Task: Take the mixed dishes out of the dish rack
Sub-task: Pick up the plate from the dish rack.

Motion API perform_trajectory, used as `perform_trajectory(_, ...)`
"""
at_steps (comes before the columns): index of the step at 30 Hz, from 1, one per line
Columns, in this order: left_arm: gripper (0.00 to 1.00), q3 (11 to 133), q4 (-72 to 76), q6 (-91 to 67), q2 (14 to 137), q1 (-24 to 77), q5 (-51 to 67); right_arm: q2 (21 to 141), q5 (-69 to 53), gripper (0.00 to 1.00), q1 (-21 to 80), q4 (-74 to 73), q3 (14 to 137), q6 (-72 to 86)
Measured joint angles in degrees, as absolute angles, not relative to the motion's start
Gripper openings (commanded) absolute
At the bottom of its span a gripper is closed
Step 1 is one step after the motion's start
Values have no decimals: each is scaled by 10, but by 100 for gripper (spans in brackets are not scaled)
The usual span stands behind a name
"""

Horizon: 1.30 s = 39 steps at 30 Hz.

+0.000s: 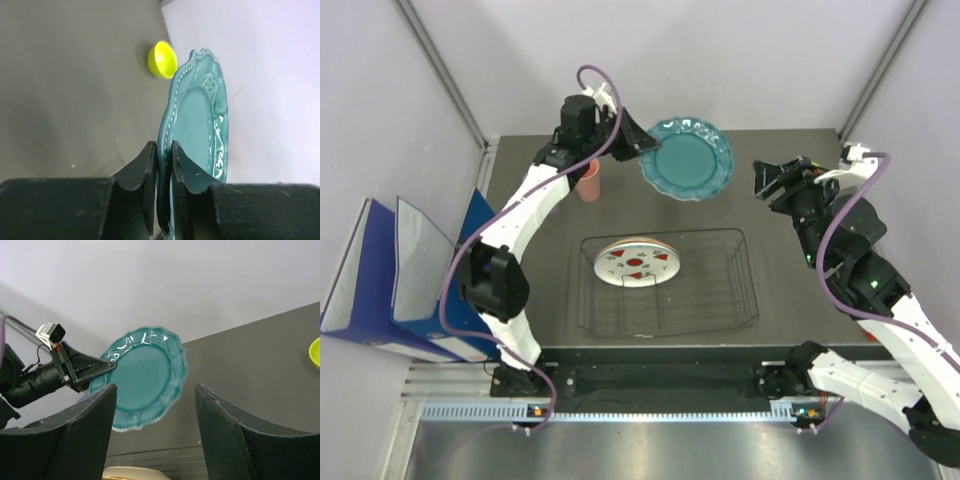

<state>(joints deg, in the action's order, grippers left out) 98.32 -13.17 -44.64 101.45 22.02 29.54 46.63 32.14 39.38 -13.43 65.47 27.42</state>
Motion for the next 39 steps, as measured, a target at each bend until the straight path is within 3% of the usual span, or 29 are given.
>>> perform_trajectory(3,0,964,-86,-524,1024,196,311,468,331,64,394,-147,668,266)
perform_trajectory(9,0,926,-16,-619,1029,174,336,512,329,75,384,-198,739,260)
perform_trajectory(18,0,926,34,-653,1032,181,378,636,135,88,198,-212,767,314)
perform_trajectory(26,0,926,39,-659,1032,181,384,743,38,91,181,-220,816,344)
perform_trajectory(32,0,925,43,-659,1032,181,384,779,-15,84,179,-182,838,366)
perform_trajectory(38,0,922,44,-658,1032,181,384,821,-59,68,178,-149,837,380)
perform_trajectory(39,0,922,44,-658,1032,181,383,829,-66,61,178,-144,837,382)
